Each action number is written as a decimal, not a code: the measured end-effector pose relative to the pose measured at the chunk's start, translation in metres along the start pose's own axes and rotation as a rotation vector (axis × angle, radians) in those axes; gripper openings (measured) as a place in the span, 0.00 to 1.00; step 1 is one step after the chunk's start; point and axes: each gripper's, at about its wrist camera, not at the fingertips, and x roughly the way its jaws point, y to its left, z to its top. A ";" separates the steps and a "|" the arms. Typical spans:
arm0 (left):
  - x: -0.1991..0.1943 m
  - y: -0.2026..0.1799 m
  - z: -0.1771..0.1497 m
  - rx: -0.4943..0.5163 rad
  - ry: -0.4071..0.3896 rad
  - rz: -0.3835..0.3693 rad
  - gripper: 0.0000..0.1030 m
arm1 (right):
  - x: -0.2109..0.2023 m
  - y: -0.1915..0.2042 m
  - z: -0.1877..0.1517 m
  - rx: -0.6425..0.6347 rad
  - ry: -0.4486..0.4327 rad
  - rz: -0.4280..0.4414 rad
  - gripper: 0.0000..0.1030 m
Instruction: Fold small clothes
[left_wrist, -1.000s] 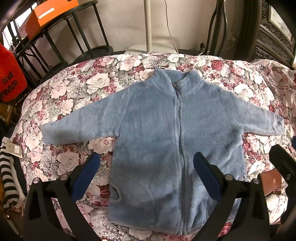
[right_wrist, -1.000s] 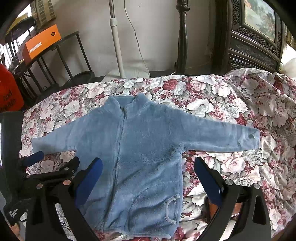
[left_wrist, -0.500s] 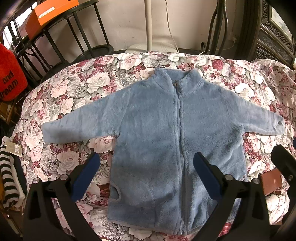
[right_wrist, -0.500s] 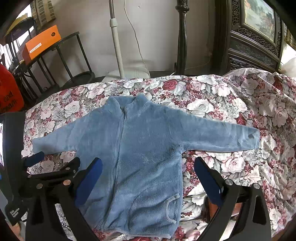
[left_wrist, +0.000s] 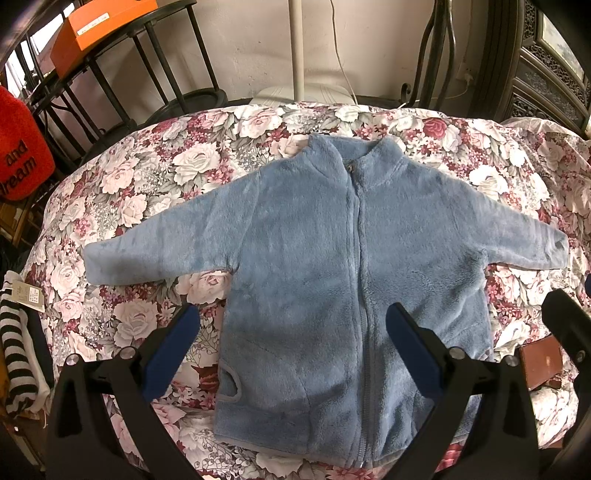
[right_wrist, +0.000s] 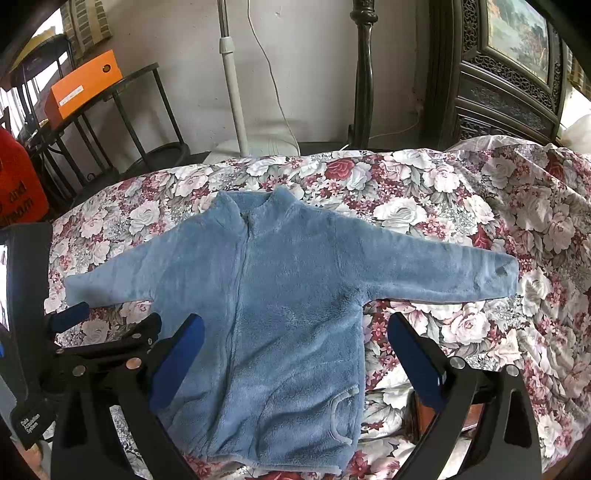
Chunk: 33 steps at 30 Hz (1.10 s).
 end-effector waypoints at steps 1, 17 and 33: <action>0.000 0.000 0.000 0.000 0.001 0.000 0.95 | 0.001 0.000 0.000 0.000 0.001 0.000 0.97; 0.000 0.001 -0.001 -0.002 0.003 -0.002 0.95 | 0.001 0.000 -0.001 0.001 -0.001 0.001 0.97; 0.001 0.002 -0.006 -0.004 0.012 -0.006 0.95 | 0.001 0.000 -0.002 0.001 0.000 0.002 0.97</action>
